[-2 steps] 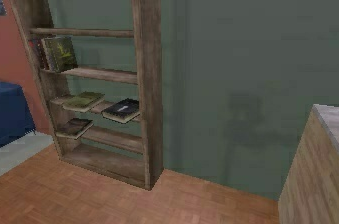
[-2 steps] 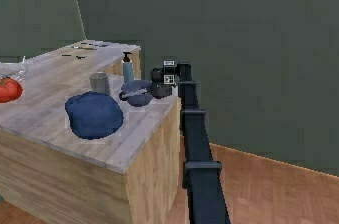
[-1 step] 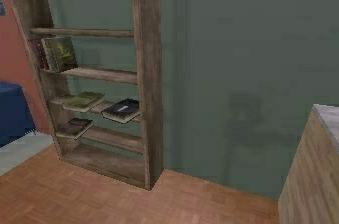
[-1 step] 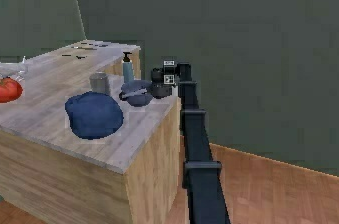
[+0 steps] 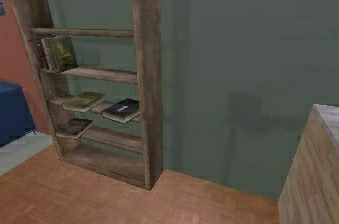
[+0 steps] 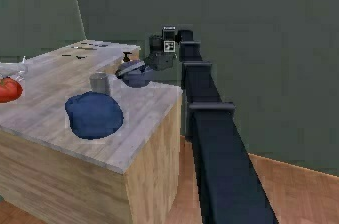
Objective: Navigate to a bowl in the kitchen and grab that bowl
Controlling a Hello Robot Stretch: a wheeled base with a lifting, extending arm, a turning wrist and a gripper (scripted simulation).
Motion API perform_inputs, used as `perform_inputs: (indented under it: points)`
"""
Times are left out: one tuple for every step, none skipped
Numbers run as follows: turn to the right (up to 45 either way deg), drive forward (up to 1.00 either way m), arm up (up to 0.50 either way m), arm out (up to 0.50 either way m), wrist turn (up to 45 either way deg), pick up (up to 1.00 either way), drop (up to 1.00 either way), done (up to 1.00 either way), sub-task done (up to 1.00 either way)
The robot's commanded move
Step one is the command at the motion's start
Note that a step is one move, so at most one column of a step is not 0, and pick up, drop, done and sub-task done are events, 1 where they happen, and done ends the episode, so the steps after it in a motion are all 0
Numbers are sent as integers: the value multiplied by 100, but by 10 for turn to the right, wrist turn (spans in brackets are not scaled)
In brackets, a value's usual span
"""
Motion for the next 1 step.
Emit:
perform_inputs:
  points:
    - [0, 0, 0, 0, 0, 0, 0, 100, 0]
